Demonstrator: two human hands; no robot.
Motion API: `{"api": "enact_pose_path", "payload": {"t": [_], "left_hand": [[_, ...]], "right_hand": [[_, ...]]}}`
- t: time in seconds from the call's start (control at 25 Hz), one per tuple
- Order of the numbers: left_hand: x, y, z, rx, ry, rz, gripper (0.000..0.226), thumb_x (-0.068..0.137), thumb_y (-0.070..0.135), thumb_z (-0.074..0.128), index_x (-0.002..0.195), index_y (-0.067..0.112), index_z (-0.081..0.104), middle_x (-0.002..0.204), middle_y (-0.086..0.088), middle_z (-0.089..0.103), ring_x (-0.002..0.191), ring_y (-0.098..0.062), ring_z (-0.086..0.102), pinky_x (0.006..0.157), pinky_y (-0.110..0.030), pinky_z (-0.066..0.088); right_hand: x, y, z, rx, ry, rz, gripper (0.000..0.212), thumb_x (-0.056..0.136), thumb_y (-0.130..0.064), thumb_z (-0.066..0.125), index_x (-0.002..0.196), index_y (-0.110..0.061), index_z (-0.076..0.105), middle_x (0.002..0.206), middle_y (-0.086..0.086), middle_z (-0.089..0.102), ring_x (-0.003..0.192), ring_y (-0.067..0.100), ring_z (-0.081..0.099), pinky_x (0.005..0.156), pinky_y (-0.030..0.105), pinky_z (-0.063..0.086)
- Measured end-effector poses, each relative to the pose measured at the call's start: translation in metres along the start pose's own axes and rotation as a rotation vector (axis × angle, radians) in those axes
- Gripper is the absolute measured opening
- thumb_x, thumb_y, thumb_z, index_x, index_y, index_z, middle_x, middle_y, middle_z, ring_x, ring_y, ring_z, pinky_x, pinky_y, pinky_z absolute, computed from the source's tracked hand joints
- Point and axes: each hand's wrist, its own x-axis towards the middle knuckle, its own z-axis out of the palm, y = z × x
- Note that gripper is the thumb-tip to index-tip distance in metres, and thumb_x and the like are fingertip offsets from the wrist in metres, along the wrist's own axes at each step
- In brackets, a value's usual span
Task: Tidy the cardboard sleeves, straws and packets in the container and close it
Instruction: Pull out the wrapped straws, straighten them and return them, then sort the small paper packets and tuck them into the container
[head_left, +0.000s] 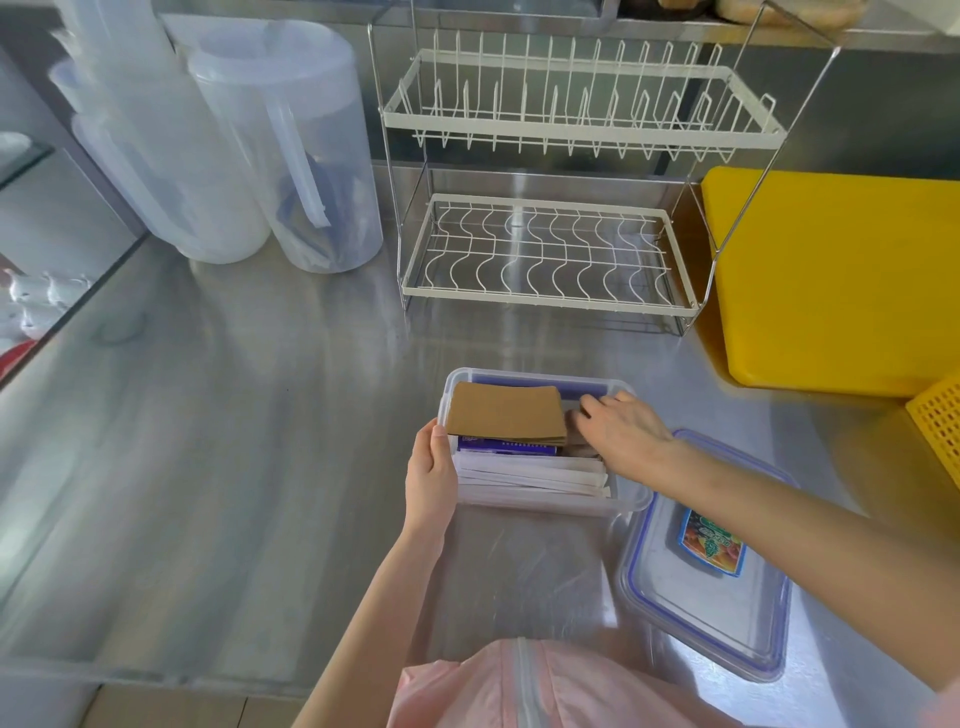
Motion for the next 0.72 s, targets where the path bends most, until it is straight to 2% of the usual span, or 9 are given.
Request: {"api": "enact_pose_path", "payload": {"t": [0.08,0.16,0.28,0.44,0.52,0.64,0.72], "left_hand": [[0.0003,-0.0001,-0.0003,0.001,0.006,0.0,0.034,0.096,0.03,0.027,0.116,0.018,0.052,0.091,0.015,0.056,0.083,0.001,0.05,0.065,-0.012,0.034],[-0.0001,-0.0004,0.0002,0.005,0.004,0.004,0.035,0.096,0.03,0.027,0.117,0.016,0.051,0.097,0.008,0.057,0.087,-0.007,0.051,0.067,-0.017,0.034],[-0.001,-0.0006,-0.0004,-0.003,0.001,0.015,0.036,0.096,0.029,0.027,0.119,0.014,0.05,0.101,0.005,0.056,0.093,-0.012,0.049,0.077,-0.022,0.032],[-0.001,-0.0003,0.0002,0.014,0.001,0.024,0.035,0.096,0.028,0.027,0.119,0.016,0.05,0.098,0.006,0.055,0.086,-0.007,0.049,0.065,-0.013,0.035],[-0.001,-0.0005,0.0005,0.012,-0.001,0.018,0.035,0.096,0.029,0.027,0.119,0.016,0.05,0.097,0.007,0.055,0.083,-0.004,0.049,0.064,-0.011,0.034],[-0.0014,-0.0002,0.0004,0.008,-0.004,0.01,0.035,0.096,0.029,0.027,0.119,0.017,0.049,0.096,0.01,0.055,0.083,-0.003,0.049,0.068,-0.018,0.035],[-0.002,-0.0006,0.0006,0.01,0.001,0.018,0.035,0.096,0.029,0.027,0.12,0.016,0.049,0.094,0.011,0.054,0.083,-0.002,0.049,0.066,-0.015,0.035]], "right_hand": [[0.0002,0.0024,0.0016,0.03,0.002,0.006,0.035,0.084,-0.004,0.047,0.119,-0.007,0.047,0.122,0.012,0.053,0.111,0.028,0.053,0.097,0.035,0.036],[-0.0009,0.0028,0.0027,0.036,0.007,0.006,0.033,0.086,-0.004,0.046,0.119,-0.007,0.048,0.121,0.011,0.055,0.111,0.028,0.054,0.096,0.034,0.037],[-0.0013,0.0022,0.0032,0.051,0.036,0.012,0.034,0.086,-0.004,0.046,0.119,-0.008,0.048,0.121,0.011,0.055,0.112,0.028,0.053,0.097,0.034,0.036],[-0.0031,0.0043,0.0019,-0.002,0.068,0.021,0.039,0.083,-0.009,0.053,0.121,-0.009,0.045,0.123,0.01,0.052,0.114,0.027,0.049,0.099,0.034,0.033],[-0.0019,0.0034,0.0008,-0.02,0.048,0.013,0.037,0.083,-0.012,0.055,0.119,-0.011,0.046,0.119,0.009,0.054,0.11,0.025,0.053,0.096,0.034,0.033],[0.0011,0.0028,-0.0003,0.005,0.061,0.005,0.03,0.086,-0.01,0.049,0.116,-0.012,0.049,0.116,0.007,0.058,0.106,0.025,0.056,0.096,0.033,0.033],[0.0009,0.0048,-0.0004,0.018,0.078,0.005,0.03,0.087,-0.008,0.047,0.117,-0.012,0.049,0.117,0.008,0.057,0.108,0.024,0.054,0.096,0.032,0.033]]}}
